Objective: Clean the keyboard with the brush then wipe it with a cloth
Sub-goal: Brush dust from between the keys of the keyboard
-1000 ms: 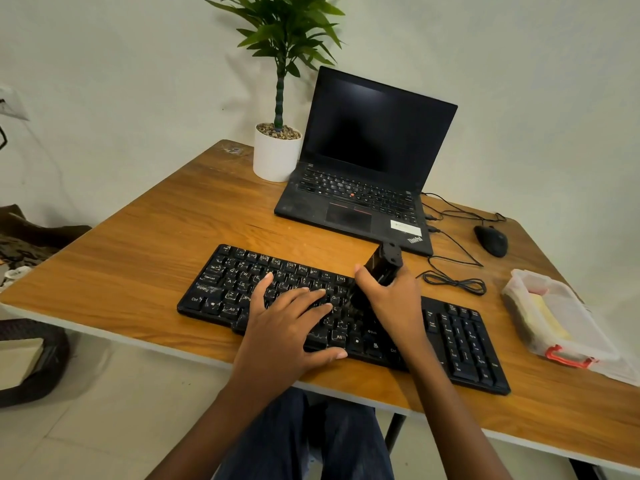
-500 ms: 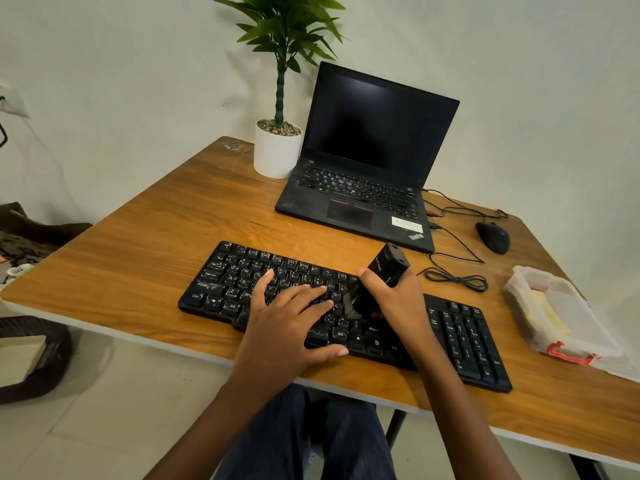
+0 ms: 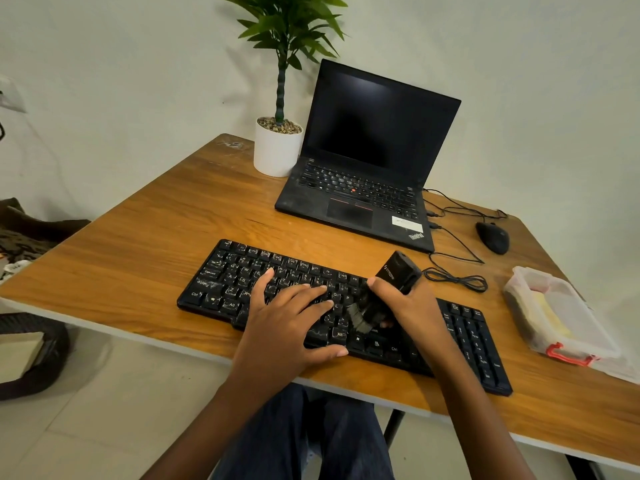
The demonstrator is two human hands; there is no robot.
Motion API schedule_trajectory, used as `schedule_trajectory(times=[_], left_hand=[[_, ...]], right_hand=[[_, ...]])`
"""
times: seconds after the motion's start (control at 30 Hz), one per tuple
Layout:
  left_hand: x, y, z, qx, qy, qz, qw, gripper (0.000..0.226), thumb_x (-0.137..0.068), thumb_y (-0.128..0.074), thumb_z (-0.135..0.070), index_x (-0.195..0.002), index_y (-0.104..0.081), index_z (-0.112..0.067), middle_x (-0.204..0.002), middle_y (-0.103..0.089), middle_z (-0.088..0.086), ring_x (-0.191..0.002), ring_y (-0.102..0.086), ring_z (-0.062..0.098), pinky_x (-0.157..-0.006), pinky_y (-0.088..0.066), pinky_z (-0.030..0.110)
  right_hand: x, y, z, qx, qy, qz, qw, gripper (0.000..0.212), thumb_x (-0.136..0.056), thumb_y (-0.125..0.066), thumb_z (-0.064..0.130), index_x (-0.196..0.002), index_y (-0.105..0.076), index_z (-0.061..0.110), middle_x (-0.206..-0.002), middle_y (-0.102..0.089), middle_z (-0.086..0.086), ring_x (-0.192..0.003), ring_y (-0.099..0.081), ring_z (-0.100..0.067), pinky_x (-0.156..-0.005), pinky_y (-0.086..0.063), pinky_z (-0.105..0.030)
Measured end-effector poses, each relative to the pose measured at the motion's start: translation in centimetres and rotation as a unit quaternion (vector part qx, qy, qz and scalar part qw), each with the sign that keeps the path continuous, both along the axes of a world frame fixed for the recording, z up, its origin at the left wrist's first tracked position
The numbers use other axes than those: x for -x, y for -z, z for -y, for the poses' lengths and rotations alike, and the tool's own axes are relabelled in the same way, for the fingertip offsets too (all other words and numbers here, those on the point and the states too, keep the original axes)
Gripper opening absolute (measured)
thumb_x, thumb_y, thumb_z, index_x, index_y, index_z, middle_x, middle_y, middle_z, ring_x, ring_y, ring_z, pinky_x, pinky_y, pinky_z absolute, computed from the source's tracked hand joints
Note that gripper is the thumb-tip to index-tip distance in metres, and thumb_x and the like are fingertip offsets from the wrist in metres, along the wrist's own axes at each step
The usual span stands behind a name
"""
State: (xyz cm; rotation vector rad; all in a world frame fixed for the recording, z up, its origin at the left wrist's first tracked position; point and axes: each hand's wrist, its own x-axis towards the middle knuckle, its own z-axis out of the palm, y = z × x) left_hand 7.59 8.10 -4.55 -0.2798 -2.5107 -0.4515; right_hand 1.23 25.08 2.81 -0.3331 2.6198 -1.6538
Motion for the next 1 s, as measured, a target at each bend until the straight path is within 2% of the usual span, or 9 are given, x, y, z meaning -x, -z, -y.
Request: schedule_trajectory(times=[0.1,0.2,0.33,0.47,0.63,0.7,0.83,1.0], left_hand=[[0.0,0.0,0.1,-0.001,0.001,-0.004,1.0,0.064,-0.076,-0.045,-0.074,-0.105,-0.071,-0.023,-0.119,-0.065,-0.007,-0.111,-0.06,0.013,-0.112,-0.013,0.051],[0.0,0.0,0.1,0.0,0.001,-0.001,1.0,0.064,-0.076,-0.045,-0.074,-0.106,-0.07,-0.024,-0.12,-0.064,-0.007,-0.111,-0.06,0.013,-0.112,-0.013,0.051],[0.0,0.1,0.0,0.0,0.001,0.0,1.0,0.064,-0.075,-0.045,-0.074,-0.107,-0.07,-0.024,-0.12,-0.064,-0.008,-0.111,-0.059,0.012,-0.112,-0.013,0.05],[0.1,0.1,0.0,0.005,-0.001,-0.002,1.0,0.065,-0.075,-0.045,-0.074,-0.106,-0.07,-0.024,-0.12,-0.064,-0.007,-0.112,-0.06,0.013,-0.111,-0.015,0.052],[0.1,0.1,0.0,0.008,-0.004,-0.007,1.0,0.064,-0.075,-0.044,-0.073,-0.106,-0.07,-0.024,-0.119,-0.065,-0.006,-0.111,-0.06,0.013,-0.111,-0.015,0.052],[0.1,0.1,0.0,0.007,-0.002,-0.008,1.0,0.064,-0.075,-0.045,-0.073,-0.106,-0.07,-0.024,-0.119,-0.065,-0.006,-0.11,-0.06,0.013,-0.11,-0.016,0.053],[0.1,0.2,0.0,0.006,-0.001,-0.013,1.0,0.063,-0.074,-0.048,-0.073,-0.105,-0.071,-0.023,-0.119,-0.065,-0.006,-0.11,-0.06,0.013,-0.111,-0.015,0.053],[0.1,0.2,0.0,0.009,-0.002,-0.006,1.0,0.063,-0.074,-0.047,-0.073,-0.106,-0.07,-0.023,-0.119,-0.065,-0.007,-0.111,-0.06,0.013,-0.111,-0.015,0.053]], right_hand=[[2.3,-0.2,0.8,-0.04,0.014,-0.035,0.998,0.014,-0.086,-0.063,0.023,-0.077,-0.053,0.018,-0.073,-0.062,0.002,-0.063,-0.062,-0.008,-0.051,-0.051,-0.024],[5.0,0.7,1.9,-0.06,0.069,-0.075,0.993,0.021,-0.084,-0.064,0.031,-0.087,-0.057,0.011,-0.078,-0.063,0.0,-0.073,-0.064,-0.015,-0.061,-0.053,-0.029],[4.7,1.2,2.4,-0.057,0.09,-0.113,0.988,0.023,-0.083,-0.065,0.03,-0.087,-0.054,0.01,-0.075,-0.06,0.001,-0.068,-0.059,-0.01,-0.058,-0.047,-0.018],[0.9,1.8,1.6,-0.019,0.087,-0.079,0.993,0.024,-0.081,-0.065,0.031,-0.079,-0.056,0.008,-0.072,-0.064,-0.008,-0.066,-0.064,-0.021,-0.057,-0.051,-0.032],[-2.6,0.7,0.8,-0.021,0.015,-0.018,1.0,0.018,-0.081,-0.066,0.026,-0.075,-0.056,0.013,-0.07,-0.062,-0.002,-0.057,-0.061,-0.002,-0.046,-0.05,-0.019],[-2.4,0.3,0.6,-0.032,0.002,-0.013,0.999,0.017,-0.081,-0.066,0.026,-0.075,-0.055,0.015,-0.071,-0.063,-0.001,-0.061,-0.063,-0.002,-0.047,-0.052,-0.023],[-1.2,0.5,0.7,-0.012,0.071,-0.039,0.997,0.022,-0.08,-0.067,0.032,-0.08,-0.058,0.012,-0.075,-0.066,-0.005,-0.071,-0.067,-0.016,-0.064,-0.058,-0.039],[-3.9,2.1,1.5,0.024,0.076,-0.051,0.996,0.016,-0.079,-0.07,0.024,-0.078,-0.06,0.012,-0.067,-0.065,0.001,-0.063,-0.064,-0.007,-0.058,-0.052,-0.024]])
